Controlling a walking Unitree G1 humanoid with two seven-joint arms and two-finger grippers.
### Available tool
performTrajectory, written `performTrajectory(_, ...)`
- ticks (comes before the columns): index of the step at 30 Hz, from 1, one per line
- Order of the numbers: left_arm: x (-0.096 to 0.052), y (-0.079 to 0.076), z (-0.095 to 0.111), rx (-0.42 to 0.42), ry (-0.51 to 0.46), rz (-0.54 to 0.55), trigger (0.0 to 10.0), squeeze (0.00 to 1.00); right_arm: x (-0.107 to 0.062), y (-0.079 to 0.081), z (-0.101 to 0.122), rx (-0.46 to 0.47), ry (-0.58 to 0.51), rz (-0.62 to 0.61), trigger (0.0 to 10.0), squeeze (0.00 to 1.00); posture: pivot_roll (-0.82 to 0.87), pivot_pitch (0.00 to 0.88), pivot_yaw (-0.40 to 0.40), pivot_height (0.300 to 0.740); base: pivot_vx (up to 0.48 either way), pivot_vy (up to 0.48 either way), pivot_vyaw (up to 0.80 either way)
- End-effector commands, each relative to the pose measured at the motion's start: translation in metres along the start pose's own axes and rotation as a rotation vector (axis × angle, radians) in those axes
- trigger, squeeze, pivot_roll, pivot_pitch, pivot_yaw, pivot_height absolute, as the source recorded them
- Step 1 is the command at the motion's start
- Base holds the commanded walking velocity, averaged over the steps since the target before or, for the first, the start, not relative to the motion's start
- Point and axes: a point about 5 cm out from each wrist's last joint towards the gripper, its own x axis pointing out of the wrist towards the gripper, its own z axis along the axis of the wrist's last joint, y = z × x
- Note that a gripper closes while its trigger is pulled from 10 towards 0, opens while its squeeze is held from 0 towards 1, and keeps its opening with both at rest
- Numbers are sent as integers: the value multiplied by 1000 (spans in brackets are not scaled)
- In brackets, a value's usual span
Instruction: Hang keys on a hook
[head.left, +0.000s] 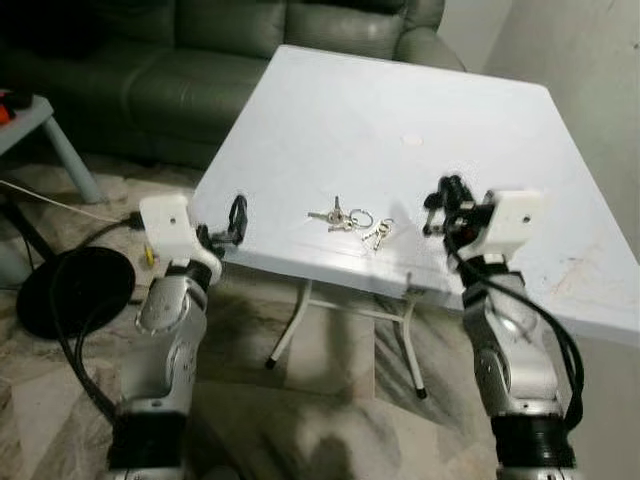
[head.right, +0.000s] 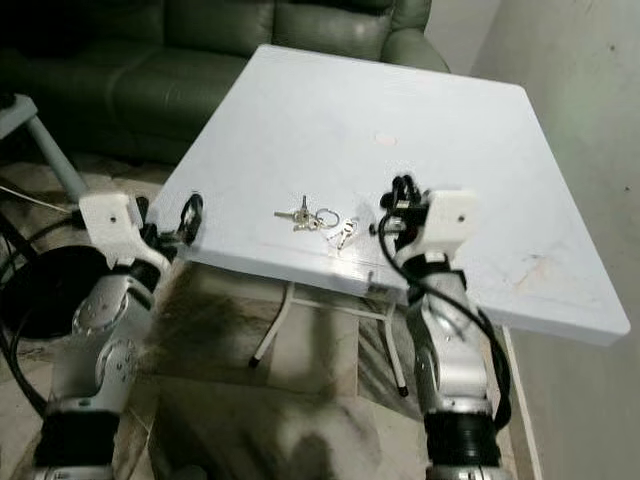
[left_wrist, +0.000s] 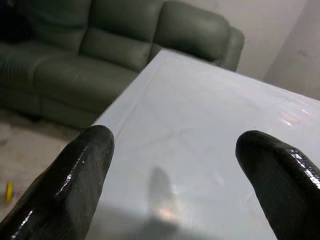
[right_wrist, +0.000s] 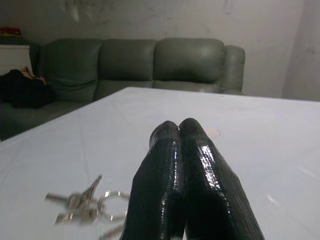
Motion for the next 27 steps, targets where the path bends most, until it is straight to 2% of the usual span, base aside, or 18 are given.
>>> performTrajectory(1,-3,0,2,-13,-11,-3,10000,0,-3,-1,3,-17,-7,9,10000,0,41,18,-60,740,0,0,0)
performTrajectory(4,-10,4,-7,-4,-16,-4,10000,0,-12,-3,-11,-36,37,15,10000,0,40,10,-58,740,0,0,0)
performTrajectory(10,-5,8,-18,59,19,-11,10000,0,-13,-13,-30,-87,99,7,10000,0,38,0,-55,740,0,0,0)
performTrajectory(14,-1,11,-18,49,10,-6,10000,0,-9,-16,-33,-105,107,11,10000,0,36,0,-52,740,0,0,0)
performTrajectory(20,12,11,-11,81,-15,1,10000,0,2,-20,-34,-137,102,30,10000,0,44,0,-50,740,0,0,0)
performTrajectory(27,14,13,-3,97,-50,22,10000,0,8,-17,-32,-142,109,29,10000,0,41,0,-50,740,0,0,-104)
